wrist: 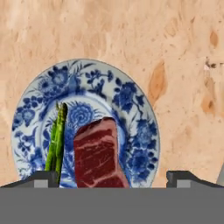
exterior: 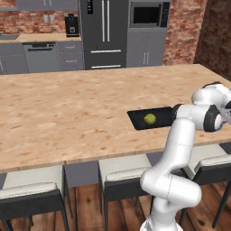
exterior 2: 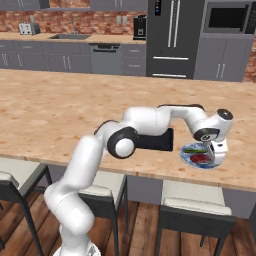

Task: Create a steak meal by picking up the steak and asparagus from the tray and placing them on the plate. Leave the pear on the tray.

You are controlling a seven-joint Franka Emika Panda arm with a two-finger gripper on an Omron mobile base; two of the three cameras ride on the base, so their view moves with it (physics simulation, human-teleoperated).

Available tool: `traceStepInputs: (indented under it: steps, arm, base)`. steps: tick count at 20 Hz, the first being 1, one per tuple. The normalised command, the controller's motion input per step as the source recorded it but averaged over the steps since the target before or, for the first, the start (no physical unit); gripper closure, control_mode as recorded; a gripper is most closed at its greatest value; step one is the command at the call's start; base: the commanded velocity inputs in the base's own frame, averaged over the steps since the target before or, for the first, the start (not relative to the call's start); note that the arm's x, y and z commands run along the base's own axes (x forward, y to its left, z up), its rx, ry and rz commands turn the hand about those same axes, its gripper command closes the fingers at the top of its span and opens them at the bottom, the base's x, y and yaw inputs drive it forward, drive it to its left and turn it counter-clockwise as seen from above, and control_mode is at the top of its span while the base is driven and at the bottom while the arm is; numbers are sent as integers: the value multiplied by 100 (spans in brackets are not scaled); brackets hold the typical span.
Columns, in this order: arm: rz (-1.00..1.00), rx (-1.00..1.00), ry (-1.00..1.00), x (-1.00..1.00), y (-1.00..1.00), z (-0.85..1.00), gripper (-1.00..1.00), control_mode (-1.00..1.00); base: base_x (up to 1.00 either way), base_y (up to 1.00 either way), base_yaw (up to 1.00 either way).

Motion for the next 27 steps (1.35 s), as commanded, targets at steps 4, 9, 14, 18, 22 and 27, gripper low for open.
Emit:
traceStepInputs:
  steps: [4,9,14,18,22,27]
  arm:
    - [0,-8,-9,-80,43,75,-100,-100]
    - [2,-18,-9,-74,91,66,-100,-100]
    - [6,-18,-11,-70,89,84,-100,-100]
    - [2,-18,-2,-82,80,83,-100,-100]
    - [0,-21,0,-64,86,58,-100,-100]
    - [0,-24,0,-32,59,23,-100,-100]
  base:
    - [0,0,0]
    - [0,0,0]
    - [0,0,0]
    - [0,0,0]
    - [0,0,0]
    - [0,0,0]
